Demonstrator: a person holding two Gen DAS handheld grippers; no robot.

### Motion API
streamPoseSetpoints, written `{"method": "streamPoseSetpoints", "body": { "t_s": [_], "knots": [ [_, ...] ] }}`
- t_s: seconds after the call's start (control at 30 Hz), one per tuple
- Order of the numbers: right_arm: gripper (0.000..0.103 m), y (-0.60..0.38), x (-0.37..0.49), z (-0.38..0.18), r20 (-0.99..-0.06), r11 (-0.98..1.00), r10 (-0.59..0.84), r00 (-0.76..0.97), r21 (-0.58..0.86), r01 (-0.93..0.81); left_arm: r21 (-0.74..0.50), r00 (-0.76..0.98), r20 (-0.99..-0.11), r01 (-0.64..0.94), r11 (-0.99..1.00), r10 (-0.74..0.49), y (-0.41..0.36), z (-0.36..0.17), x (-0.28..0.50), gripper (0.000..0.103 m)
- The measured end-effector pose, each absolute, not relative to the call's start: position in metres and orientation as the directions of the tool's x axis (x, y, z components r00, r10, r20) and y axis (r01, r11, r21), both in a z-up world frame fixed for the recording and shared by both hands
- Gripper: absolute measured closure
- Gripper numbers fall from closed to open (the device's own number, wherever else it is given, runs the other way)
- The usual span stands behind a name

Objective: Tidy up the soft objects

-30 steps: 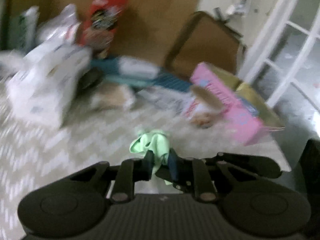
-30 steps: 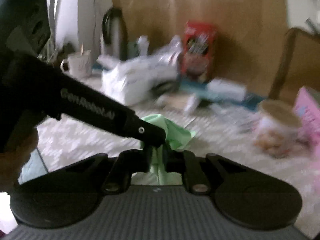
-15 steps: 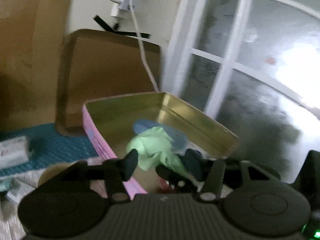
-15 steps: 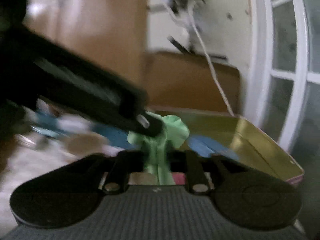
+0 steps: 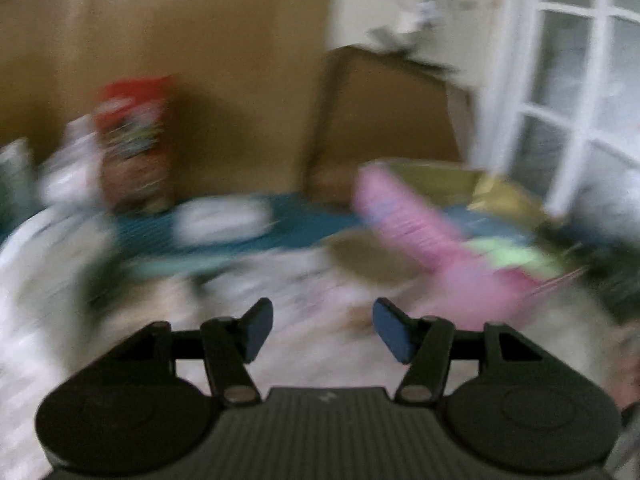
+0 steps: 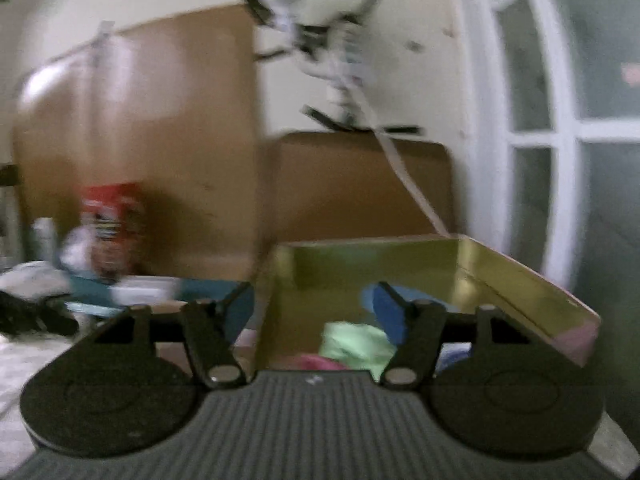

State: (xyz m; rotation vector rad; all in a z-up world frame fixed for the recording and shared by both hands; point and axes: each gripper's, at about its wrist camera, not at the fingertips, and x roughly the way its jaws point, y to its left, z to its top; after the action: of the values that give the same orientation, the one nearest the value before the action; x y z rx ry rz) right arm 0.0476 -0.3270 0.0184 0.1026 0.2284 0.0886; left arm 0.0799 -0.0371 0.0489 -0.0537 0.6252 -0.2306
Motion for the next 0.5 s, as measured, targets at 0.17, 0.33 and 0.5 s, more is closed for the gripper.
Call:
{"method": "streamPoseSetpoints", "body": {
  "t_s": [0.17, 0.33, 0.5],
  "knots": [
    [0.062, -0.275, 0.044, 0.035, -0.216, 0.941, 0.338, 0.916, 0.111, -0.321, -0.063, 0.778, -0.628, -0.007, 0.998, -0.035, 0.047, 0.018, 0.060, 0.046],
    [0.063, -0.201, 0.063, 0.033, -0.314, 0.868, 0.496, 0.809, 0.154, -0.472, -0.095, 0.786, -0.618, -0.080, 0.992, 0.004, 0.093, 0.005, 0.050, 0.046],
    [0.063, -0.140, 0.099, 0.020, -0.417, 0.863, 0.499, 0.760, 0.156, -0.481, -0.140, 0.808, -0.587, -0.046, 0.989, -0.046, 0.102, 0.006, 0.047, 0.045]
  ]
}}
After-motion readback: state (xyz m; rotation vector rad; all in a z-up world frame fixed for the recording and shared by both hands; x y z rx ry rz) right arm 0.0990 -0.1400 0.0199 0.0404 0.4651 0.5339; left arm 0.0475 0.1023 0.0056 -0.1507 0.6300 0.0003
